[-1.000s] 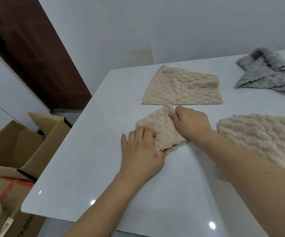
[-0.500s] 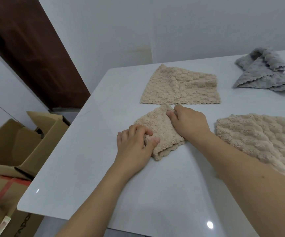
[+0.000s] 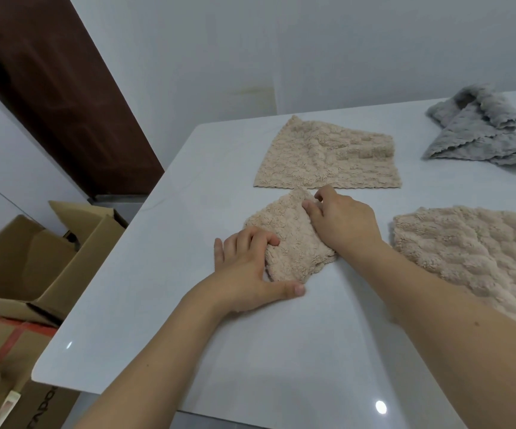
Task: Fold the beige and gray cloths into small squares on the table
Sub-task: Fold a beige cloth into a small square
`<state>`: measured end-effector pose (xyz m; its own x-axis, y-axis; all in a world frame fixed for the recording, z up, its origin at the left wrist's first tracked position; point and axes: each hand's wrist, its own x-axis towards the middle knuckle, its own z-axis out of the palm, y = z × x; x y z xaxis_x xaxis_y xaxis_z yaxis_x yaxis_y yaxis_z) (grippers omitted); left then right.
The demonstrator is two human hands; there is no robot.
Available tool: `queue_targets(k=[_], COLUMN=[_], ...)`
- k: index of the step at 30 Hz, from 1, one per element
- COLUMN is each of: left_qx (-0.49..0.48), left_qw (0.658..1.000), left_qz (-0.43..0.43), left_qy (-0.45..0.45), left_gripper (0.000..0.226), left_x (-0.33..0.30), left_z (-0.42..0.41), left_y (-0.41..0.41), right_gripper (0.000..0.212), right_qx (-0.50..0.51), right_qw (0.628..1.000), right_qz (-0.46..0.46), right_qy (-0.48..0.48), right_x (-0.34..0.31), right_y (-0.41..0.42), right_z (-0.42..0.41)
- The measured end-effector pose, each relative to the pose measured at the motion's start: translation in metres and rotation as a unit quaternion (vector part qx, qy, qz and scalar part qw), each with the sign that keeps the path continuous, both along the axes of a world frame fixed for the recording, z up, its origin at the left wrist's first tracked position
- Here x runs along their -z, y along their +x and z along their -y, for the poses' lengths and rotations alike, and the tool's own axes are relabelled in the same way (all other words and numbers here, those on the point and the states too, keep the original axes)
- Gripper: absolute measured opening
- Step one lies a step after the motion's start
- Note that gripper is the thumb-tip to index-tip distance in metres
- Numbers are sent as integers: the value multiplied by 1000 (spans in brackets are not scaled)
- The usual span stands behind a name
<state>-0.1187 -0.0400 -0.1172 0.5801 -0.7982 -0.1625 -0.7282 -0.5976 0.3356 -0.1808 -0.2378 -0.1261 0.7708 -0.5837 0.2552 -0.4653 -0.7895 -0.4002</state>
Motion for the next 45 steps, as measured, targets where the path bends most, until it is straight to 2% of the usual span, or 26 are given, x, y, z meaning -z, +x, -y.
queue_targets(k=[2, 4, 7, 9, 12, 17, 19, 21, 22, 24, 25, 29, 31, 33, 36, 39, 45], left_qx=[-3, -50, -170, -207, -171, -148, -149, -185, -220, -301, -318, -271, -263, -289, -334, -382, -435], left_qw=[1000, 992, 952, 956, 982, 986, 983, 962, 931, 851, 840, 876, 899, 907, 903, 892, 882], left_qz=[4, -23, -50, -15, 36, 11, 6, -70, -143, -257, -272, -292, -253, -195, -128, -70, 83], left_qy=[-29, -113, -251, -210, -72, -79, -104, -191, -255, -344, -345, -274, -242, -238, -236, -230, -163], left_gripper=[84, 64, 46, 63, 102, 116, 106, 75, 58, 46, 44, 22, 14, 13, 18, 15, 26], left_x=[4, 4, 5, 6, 9, 8, 4, 2, 0, -3, -7, -29, -35, -33, -28, -20, -13], left_z=[-1, -2, 2, 9, 15, 13, 12, 11, 11, 10, 10, 9, 4, -4, -18, -37, -60], left_y=[-2, -7, -8, -6, -8, -7, -8, -4, 1, 15, 22, 46, 63, 85, 117, 145, 192], right_gripper=[42, 46, 49, 51, 52, 53, 52, 49, 49, 49, 47, 41, 42, 40, 33, 27, 25], right_qx=[7, 12, 17, 22, 39, 44, 23, -5, -19, -42, -50, -88, -104, -111, -137, -173, -223], right_qw=[1000, 1000, 1000, 1000, 999, 999, 1000, 1000, 999, 997, 995, 981, 980, 977, 973, 973, 972], right_qz=[-5, -10, -10, -10, -9, -20, -11, 9, 18, 30, 36, 65, 60, 60, 52, 43, 18], right_qy=[-6, -13, -13, -15, -19, -17, -5, 13, 26, 58, 80, 159, 159, 172, 178, 143, 72], right_x=[1, 2, 1, 1, 0, -2, -2, -3, -4, -7, -9, -22, -29, -33, -37, -41, -29], right_y=[1, 2, 2, 2, 1, -3, -3, -4, -5, -6, -6, 18, 41, 68, 116, 169, 249], right_z=[0, 0, 0, 0, -2, -2, 0, 1, 0, -2, -4, -13, -19, -25, -38, -60, -88])
